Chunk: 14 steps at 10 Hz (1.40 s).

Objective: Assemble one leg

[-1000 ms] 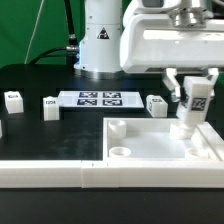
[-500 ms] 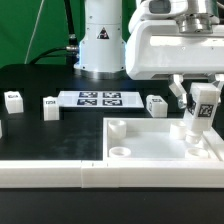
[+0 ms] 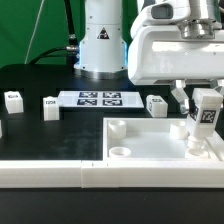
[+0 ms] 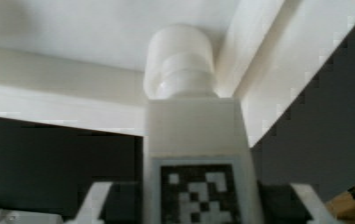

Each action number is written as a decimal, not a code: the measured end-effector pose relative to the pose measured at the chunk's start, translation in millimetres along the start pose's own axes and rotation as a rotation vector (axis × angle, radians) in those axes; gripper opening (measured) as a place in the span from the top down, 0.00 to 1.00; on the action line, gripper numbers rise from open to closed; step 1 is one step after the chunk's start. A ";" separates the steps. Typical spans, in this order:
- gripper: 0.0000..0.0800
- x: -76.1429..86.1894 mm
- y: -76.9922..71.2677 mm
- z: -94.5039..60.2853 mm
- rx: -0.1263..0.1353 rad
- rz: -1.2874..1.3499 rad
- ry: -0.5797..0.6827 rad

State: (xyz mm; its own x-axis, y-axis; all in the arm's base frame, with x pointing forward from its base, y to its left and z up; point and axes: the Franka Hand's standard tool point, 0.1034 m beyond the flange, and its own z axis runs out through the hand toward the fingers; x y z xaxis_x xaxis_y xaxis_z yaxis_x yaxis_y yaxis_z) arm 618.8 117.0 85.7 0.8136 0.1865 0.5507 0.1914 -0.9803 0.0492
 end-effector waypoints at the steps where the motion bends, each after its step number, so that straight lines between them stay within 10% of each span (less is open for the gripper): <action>1: 0.64 1.3 2.2 2.6 -0.004 0.001 0.008; 14: 0.62 -12.4 -2.6 15.6 -0.004 -0.004 0.008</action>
Offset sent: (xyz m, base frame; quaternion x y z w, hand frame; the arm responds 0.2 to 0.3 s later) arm -0.0020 0.0012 -0.0092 -0.0027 0.0130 0.0101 0.9999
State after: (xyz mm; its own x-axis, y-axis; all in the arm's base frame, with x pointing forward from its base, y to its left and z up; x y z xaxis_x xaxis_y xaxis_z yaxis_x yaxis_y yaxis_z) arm 616.8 118.3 65.7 0.8085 0.1900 0.5569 0.1925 -0.9798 0.0549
